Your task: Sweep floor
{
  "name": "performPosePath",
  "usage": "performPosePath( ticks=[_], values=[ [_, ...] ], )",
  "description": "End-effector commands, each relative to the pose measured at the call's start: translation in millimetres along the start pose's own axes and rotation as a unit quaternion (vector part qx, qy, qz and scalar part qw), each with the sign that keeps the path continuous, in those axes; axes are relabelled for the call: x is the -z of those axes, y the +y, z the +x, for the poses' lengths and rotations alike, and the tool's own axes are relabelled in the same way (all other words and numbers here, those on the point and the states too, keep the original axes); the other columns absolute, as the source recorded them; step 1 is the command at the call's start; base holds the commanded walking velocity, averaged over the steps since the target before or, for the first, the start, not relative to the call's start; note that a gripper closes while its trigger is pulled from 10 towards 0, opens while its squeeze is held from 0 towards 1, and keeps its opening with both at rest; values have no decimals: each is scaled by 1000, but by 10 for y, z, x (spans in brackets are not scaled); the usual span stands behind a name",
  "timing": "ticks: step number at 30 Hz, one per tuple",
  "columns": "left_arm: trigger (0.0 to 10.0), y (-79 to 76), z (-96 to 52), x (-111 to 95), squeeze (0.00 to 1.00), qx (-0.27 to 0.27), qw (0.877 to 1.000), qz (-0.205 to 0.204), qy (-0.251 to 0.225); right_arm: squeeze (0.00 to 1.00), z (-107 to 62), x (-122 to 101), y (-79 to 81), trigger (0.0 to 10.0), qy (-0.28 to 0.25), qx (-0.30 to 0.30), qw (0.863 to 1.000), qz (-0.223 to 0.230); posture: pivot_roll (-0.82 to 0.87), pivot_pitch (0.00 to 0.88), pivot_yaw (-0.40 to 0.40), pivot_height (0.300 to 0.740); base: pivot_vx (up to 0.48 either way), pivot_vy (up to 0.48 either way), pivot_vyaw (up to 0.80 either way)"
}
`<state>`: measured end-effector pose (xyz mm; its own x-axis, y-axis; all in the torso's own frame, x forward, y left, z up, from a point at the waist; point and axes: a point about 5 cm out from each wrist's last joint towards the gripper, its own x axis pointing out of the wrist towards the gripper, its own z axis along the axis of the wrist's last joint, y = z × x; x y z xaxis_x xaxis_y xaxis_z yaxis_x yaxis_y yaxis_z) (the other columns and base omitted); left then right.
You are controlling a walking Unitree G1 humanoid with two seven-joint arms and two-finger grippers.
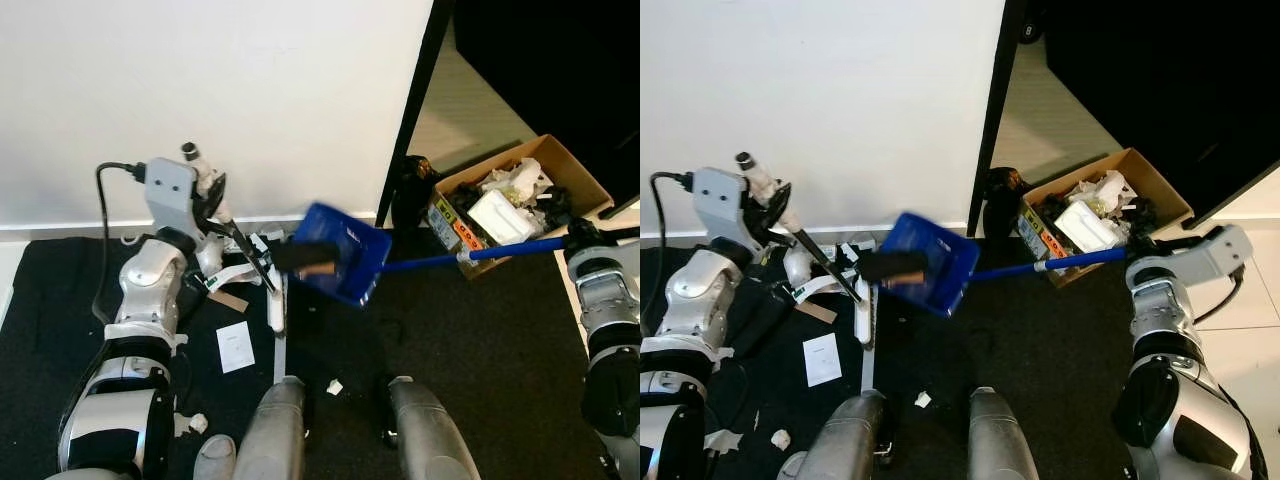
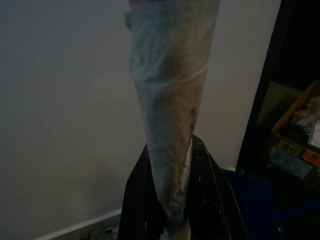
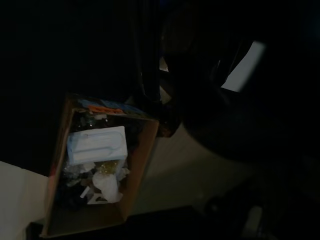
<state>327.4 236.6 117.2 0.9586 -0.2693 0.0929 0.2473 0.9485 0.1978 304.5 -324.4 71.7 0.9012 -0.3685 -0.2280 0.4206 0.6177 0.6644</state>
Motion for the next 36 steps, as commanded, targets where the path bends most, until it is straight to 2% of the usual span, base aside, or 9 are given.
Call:
performPosePath(
  ticks=[1,7,11,12,18,26,32,34,36],
  values=[
    [10000,104,-73,-13,0,-14,1000,7,0,0,-9,-165,-28,0,-42,-18,997,55,30,83,44,740,0,0,0],
    [10000,88,-80,-12,0,-15,1000,3,1,0,-22,-149,-74,0,-40,-7,996,83,30,83,43,740,0,0,0],
    [10000,56,-97,8,0,-8,1000,5,6,0,-29,-90,-41,0,-13,-20,1000,-19,30,85,42,740,0,0,0],
    [10000,56,-97,8,0,-8,1000,5,6,0,-29,-90,-41,0,-13,-20,1000,-19,30,85,42,740,0,0,0],
    [10000,-40,-137,163,0,0,998,3,56,0,31,-219,173,0,-20,-60,984,-164,27,82,37,740,0,0,0],
    [10000,-100,-193,300,0,-36,995,-27,89,0,63,-301,350,0,-41,-83,966,-243,16,72,23,740,0,0,0],
    [10000,-88,-244,363,0,-70,990,-73,98,0,44,-216,299,0,-35,-70,970,-231,11,64,15,740,0,0,0],
    [10000,-66,-280,410,0,-101,984,-108,104,0,24,-170,255,2745,-32,-63,971,-229,8,64,15,740,0,0,0],
    [10000,-61,-294,426,0,-110,981,-117,106,0,17,-156,240,2745,-32,-62,971,-229,7,64,14,740,0,0,0]
  ],
)
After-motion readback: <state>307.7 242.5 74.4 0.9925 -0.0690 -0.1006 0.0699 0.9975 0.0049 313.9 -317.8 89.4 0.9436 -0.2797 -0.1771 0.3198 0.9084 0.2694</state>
